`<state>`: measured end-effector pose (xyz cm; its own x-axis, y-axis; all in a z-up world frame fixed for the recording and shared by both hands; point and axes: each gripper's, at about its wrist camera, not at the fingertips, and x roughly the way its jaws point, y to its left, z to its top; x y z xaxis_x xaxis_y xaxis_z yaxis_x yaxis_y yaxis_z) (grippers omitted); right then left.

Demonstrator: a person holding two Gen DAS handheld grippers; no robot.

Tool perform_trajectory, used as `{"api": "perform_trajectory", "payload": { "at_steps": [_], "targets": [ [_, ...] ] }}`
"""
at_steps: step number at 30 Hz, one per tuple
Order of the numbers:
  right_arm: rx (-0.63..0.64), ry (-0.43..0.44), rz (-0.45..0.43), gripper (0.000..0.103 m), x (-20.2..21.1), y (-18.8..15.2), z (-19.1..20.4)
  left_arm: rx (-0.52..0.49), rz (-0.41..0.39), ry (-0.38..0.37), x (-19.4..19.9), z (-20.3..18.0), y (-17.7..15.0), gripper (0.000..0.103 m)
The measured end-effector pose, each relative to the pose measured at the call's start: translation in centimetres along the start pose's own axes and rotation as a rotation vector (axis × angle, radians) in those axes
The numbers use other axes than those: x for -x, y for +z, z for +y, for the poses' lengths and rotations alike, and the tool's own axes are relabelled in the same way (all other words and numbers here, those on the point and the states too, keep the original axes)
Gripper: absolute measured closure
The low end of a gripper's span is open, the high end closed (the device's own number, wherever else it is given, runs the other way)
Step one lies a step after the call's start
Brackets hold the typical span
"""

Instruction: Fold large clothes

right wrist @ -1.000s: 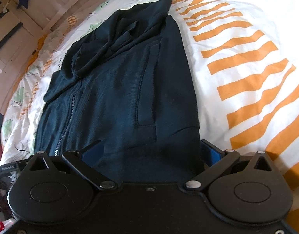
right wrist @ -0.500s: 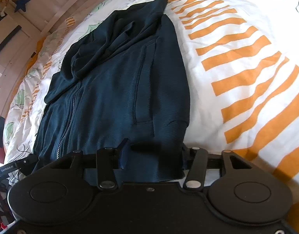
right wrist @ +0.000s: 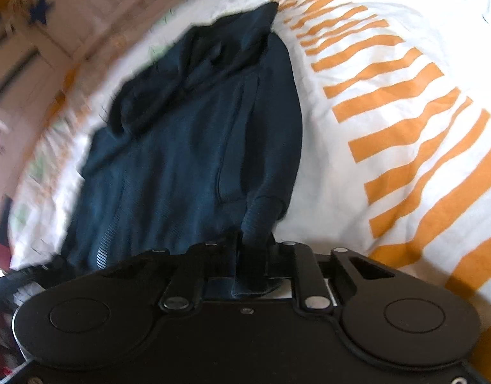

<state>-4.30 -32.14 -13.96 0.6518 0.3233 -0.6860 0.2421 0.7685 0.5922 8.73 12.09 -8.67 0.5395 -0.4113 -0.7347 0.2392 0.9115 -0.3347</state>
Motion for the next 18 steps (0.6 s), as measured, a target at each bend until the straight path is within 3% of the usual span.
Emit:
{"api": "perform_trajectory", "payload": {
  "at_steps": [4, 10, 14, 18],
  "targets": [
    [-0.109, 0.188, -0.067, 0.083, 2.1, 1.2, -1.2, 0.117, -0.075, -0.113, 1.3, 0.4, 1.9, 0.093],
    [-0.076, 0.326, -0.193, 0.083, 4.1, 5.1, 0.2, 0.220, -0.210, -0.222, 1.6, 0.5, 7.1, 0.093],
    [-0.057, 0.378, -0.273, 0.083, 3.9, 9.4, 1.6, 0.226, -0.304, -0.230, 1.0, 0.0, 11.2, 0.093],
    [-0.028, 0.370, -0.321, 0.083, 1.9, 14.2, 2.7, 0.270, -0.335, -0.245, -1.5, -0.1, 15.7, 0.093]
  ]
}}
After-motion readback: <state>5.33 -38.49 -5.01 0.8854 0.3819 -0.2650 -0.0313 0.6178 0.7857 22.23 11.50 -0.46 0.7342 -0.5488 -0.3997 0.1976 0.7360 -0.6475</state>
